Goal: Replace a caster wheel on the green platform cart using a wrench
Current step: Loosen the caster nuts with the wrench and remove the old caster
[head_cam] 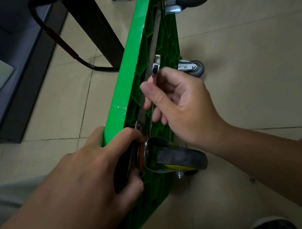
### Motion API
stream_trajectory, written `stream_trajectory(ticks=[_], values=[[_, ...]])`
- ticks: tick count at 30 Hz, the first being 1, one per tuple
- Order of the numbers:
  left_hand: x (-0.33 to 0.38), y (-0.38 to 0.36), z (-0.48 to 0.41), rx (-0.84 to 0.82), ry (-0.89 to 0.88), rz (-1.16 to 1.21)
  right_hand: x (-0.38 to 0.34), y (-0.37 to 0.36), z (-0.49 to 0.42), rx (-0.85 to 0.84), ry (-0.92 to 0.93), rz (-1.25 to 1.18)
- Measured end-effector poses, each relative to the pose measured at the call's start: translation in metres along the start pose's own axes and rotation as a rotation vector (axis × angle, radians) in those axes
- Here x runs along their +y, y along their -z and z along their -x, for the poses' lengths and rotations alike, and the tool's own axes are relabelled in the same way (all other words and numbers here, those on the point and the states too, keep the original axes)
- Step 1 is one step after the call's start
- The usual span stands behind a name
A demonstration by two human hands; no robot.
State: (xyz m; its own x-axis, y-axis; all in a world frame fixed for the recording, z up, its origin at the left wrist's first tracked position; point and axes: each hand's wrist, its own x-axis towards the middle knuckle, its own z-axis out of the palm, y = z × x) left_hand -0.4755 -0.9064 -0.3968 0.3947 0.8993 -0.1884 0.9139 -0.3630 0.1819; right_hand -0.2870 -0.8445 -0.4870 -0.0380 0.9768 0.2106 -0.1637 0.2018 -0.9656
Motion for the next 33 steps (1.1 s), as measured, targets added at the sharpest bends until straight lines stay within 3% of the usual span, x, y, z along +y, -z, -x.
stream_trajectory(ticks=[4, 8, 14, 19, 25, 33], values=[[0.004, 0.004, -0.008, -0.06, 0.03, -0.073, -0.011, 0.003, 0.012, -0.257, 0.291, 0.268], [0.011, 0.008, -0.004, -0.151, 0.065, -0.051, -0.009, 0.007, 0.013, -0.268, 0.353, 0.329], [0.007, 0.0, -0.003, -0.082, 0.025, 0.044, 0.0, 0.01, 0.01, 0.07, 0.03, -0.001], [0.008, -0.001, -0.002, -0.076, 0.019, 0.067, 0.008, 0.038, -0.023, 0.374, -0.292, -0.108], [0.006, -0.004, -0.004, -0.051, 0.031, 0.071, 0.024, 0.031, -0.025, 0.372, -0.528, -0.268], [0.003, -0.007, -0.004, -0.056, 0.055, 0.053, 0.032, 0.024, -0.03, 0.367, -0.66, -0.292]])
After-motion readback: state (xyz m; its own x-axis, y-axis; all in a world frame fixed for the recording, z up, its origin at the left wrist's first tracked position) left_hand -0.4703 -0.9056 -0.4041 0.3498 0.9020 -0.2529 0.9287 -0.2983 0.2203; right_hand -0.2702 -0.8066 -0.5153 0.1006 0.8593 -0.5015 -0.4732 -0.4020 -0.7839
